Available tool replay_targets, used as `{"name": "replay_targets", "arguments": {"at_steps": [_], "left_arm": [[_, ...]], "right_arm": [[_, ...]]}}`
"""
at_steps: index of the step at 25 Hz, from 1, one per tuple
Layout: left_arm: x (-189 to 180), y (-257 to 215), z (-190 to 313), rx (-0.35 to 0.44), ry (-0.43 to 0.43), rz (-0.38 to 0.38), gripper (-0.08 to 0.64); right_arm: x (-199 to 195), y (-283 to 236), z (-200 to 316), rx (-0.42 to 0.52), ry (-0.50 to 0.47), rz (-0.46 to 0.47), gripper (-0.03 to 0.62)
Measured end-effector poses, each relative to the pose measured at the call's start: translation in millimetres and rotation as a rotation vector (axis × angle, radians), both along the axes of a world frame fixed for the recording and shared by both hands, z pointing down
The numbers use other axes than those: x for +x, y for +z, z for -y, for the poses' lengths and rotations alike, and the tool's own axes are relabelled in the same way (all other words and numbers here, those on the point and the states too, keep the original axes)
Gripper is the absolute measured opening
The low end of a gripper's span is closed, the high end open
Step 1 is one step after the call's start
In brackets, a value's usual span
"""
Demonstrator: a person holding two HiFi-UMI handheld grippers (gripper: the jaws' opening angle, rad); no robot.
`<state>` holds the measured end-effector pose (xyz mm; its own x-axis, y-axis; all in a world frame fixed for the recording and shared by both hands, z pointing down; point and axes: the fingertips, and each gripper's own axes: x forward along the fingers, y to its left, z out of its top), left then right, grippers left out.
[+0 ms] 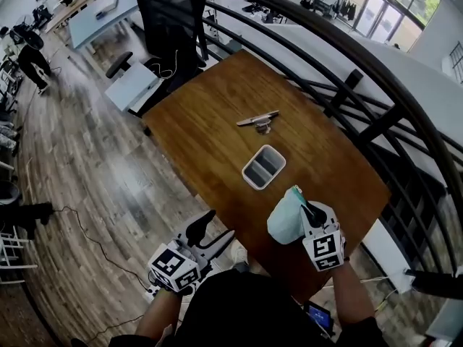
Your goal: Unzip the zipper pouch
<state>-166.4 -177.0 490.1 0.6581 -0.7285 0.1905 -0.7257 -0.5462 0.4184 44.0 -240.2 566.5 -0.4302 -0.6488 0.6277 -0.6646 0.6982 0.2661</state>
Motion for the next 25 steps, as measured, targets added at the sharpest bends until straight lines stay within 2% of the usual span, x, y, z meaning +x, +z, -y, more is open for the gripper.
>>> {"name": "replay_targets", "arguments": {"at_steps": [4, 7, 11, 16, 22, 25], "left_arm": [[22, -5, 6, 0.018, 0.090, -0.017, 0.239], [42, -12, 6, 0.062, 0.174, -0.007, 0.192], [67, -28, 6, 0.114, 0.310, -0.020, 0.189], [84, -50, 7, 0.171, 0.433, -0.039, 0.189], [104, -64, -5, 0.209, 0.571, -0.053, 0.190], [117, -67, -11, 0.223, 0.626, -0.045, 0.189]], "right_arm": [[-13, -32, -18, 0.035, -0.051, 0.033, 0.035], [-21, -56, -30, 0.085, -0.095, 0.052, 0.034], [-30, -93, -43, 0.167, -0.191, 0.076, 0.034], [-45, -127, -65, 0.180, -0.296, 0.090, 0.034], [-50, -140, -83, 0.220, -0.333, 0.033, 0.034], [-48, -140, -90, 0.237, -0.328, 0.039, 0.034]]}}
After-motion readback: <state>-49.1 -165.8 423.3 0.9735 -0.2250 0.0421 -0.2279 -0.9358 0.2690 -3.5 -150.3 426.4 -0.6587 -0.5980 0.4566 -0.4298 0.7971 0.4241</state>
